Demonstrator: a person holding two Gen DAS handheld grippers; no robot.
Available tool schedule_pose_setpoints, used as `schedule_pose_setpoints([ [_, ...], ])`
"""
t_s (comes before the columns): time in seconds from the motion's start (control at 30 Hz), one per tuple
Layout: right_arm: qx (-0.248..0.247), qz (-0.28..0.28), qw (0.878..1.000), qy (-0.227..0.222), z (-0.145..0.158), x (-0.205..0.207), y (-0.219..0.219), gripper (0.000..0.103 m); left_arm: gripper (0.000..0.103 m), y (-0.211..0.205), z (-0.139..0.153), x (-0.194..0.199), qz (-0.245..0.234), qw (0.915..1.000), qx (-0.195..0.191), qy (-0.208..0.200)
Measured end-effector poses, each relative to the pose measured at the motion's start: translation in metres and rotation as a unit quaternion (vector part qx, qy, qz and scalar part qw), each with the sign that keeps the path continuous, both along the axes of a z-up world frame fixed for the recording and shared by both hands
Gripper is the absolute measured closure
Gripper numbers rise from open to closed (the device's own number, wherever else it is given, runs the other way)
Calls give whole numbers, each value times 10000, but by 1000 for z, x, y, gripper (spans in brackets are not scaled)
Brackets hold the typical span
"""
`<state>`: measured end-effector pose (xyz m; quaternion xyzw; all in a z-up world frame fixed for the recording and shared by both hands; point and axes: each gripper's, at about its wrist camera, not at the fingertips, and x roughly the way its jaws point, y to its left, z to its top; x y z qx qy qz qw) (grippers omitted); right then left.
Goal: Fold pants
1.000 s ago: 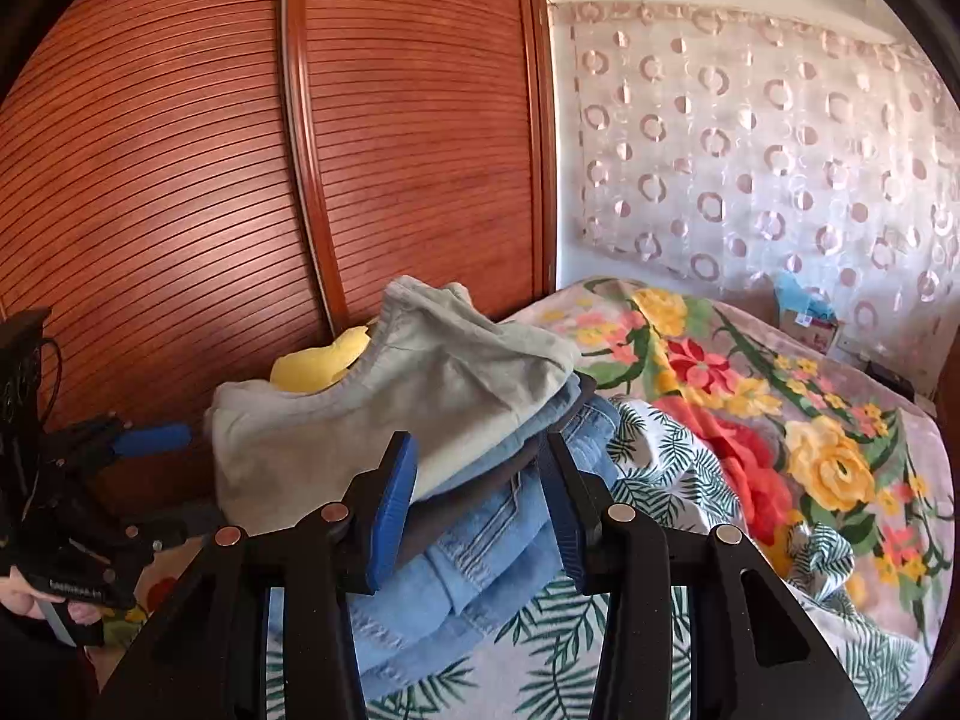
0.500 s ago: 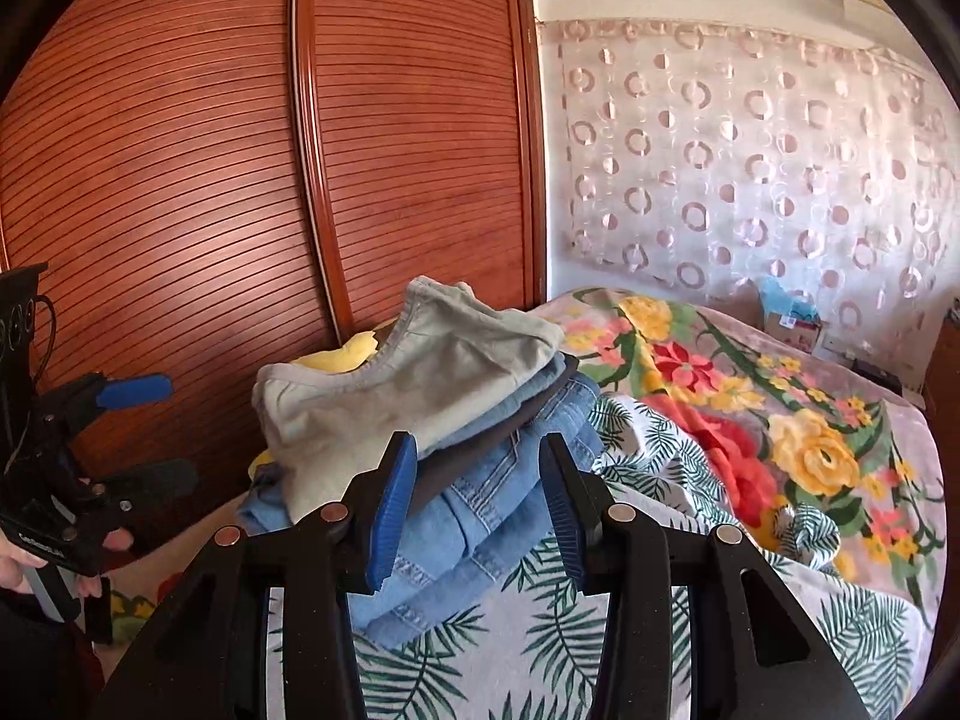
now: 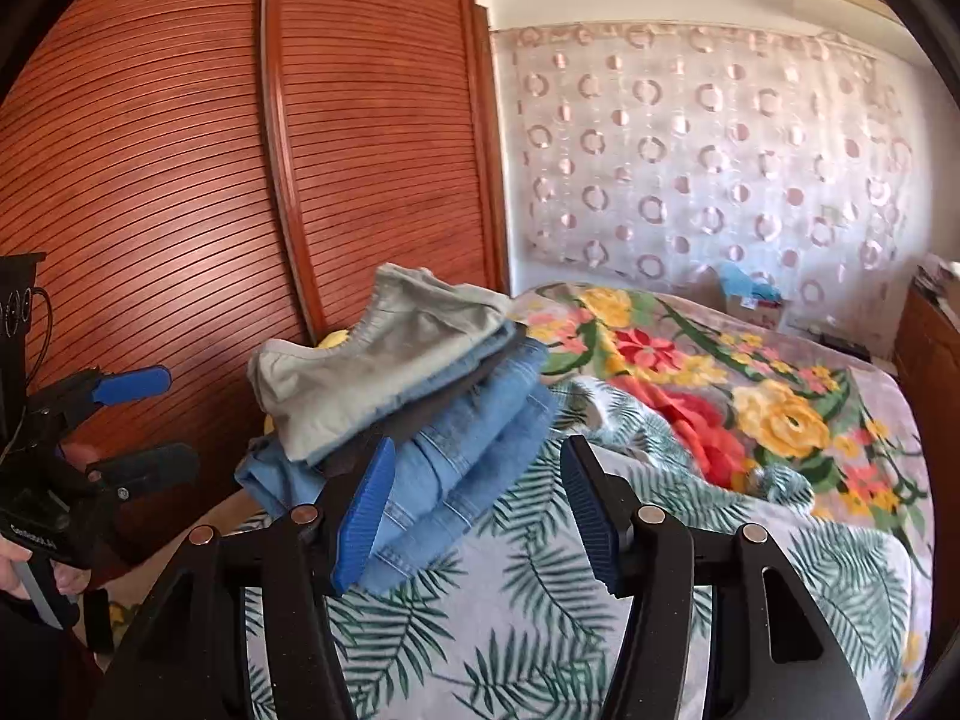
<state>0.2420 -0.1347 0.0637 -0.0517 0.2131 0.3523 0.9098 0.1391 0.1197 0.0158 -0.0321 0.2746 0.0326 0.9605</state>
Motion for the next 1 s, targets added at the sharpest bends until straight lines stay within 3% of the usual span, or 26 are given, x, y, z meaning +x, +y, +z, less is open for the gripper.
schedule_pose_setpoints([
  [0.47, 96, -954, 9954, 76, -5, -65, -58, 43, 0, -61, -10, -7, -468, 9988, -67, 86],
  [0.53, 55, -1136, 9935, 98, -7, -78, -66, 41, 0, -70, -10, -10, -537, 9985, -69, 75],
  [0.63, 78, -1313, 9912, 137, -6, -92, -78, 29, 0, -85, -11, -13, -610, 9980, -89, 102],
  [1.0, 203, -1876, 9819, 165, -5, -138, -108, 26, 0, -125, -5, -34, -835, 9965, -23, 15],
])
